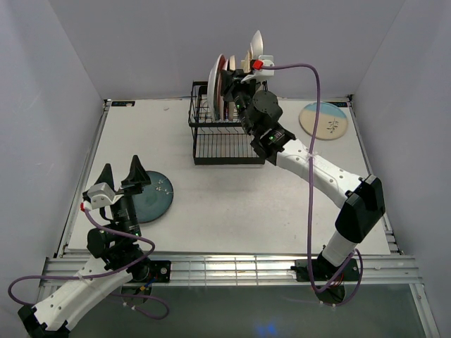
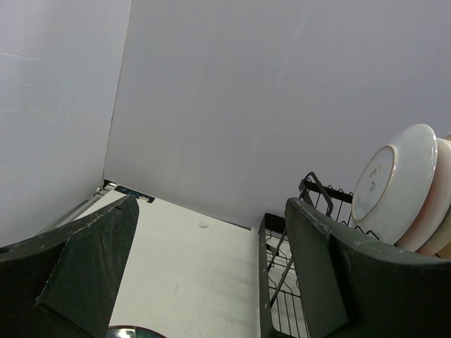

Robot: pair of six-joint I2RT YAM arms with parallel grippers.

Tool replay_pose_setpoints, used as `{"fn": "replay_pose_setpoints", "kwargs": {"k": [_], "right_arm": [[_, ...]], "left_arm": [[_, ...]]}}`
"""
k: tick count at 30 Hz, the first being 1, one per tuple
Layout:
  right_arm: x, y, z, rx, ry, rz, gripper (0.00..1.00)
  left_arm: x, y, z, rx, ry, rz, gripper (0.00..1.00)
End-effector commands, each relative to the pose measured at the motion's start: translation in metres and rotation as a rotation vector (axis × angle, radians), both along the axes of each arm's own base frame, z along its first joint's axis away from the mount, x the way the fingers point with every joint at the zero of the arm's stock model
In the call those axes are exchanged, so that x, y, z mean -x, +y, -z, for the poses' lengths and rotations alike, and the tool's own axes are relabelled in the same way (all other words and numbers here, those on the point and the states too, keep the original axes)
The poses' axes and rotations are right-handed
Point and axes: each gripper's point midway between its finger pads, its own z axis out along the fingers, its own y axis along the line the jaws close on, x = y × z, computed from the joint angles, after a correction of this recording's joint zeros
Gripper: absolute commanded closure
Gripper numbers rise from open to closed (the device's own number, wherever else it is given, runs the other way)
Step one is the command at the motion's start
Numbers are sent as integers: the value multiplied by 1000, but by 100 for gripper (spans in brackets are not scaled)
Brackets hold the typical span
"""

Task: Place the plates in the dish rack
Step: Insert the plate into the dish rack.

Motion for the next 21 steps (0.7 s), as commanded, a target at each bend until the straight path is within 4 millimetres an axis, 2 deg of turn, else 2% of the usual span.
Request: {"fn": "replay_pose_setpoints", "kwargs": {"k": [1, 4, 12, 18, 19, 21], "right_arm": [[3, -1, -32, -18, -61, -9, 67], [4, 2, -32, -3, -61, -18, 61], [3, 20, -37, 38, -20, -44, 61], [0, 38, -24, 44, 55, -95, 56], [0, 38, -30, 23, 58, -100, 56], [-3, 42, -20, 32, 101, -103, 56]], "left_arm": [[-3, -4, 4, -25, 5, 5, 5], [-3, -4, 3, -24, 4, 5, 5], [-4, -5, 4, -27, 8, 5, 5], [-4, -5, 3, -26, 6, 5, 5], [-4, -5, 3, -26, 6, 5, 5], [-4, -5, 3, -28, 8, 4, 5]]}}
